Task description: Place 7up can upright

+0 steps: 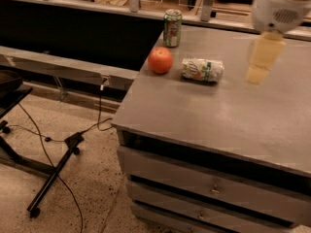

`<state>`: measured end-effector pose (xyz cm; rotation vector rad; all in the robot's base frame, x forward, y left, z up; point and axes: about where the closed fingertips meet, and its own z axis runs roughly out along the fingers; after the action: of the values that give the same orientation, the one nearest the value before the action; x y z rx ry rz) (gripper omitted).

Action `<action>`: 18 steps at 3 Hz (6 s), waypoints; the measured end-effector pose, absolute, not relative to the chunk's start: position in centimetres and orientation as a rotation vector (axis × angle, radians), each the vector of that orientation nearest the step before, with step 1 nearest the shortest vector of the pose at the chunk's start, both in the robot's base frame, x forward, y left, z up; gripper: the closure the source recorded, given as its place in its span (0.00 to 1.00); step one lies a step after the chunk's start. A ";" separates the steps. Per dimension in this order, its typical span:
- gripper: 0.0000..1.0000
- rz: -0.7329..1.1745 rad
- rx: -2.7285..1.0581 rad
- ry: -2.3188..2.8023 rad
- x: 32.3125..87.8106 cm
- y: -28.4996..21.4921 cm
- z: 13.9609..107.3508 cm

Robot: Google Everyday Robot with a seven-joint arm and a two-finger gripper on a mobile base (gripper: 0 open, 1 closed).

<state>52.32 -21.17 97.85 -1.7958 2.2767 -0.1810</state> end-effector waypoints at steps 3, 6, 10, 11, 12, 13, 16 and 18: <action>0.00 -0.210 -1.825 2.316 68.2 -13.7 91.6; 0.28 -0.056 -1.753 2.393 69.3 -13.7 85.7; 1.00 0.012 -1.623 2.164 66.3 -16.8 93.2; 1.00 0.015 -1.582 2.061 62.9 -18.7 97.7; 1.00 0.075 -1.555 1.896 60.9 -19.9 100.6; 1.00 0.141 -1.557 1.800 58.8 -20.5 101.7; 1.00 0.934 -1.372 1.220 57.0 -11.0 103.4; 1.00 0.930 -1.365 1.195 56.5 -10.0 104.4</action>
Offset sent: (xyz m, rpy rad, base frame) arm 0.1626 0.0746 -0.0510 -0.1403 0.1197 0.0079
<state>56.49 -10.00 104.42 -1.3651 1.1954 0.9300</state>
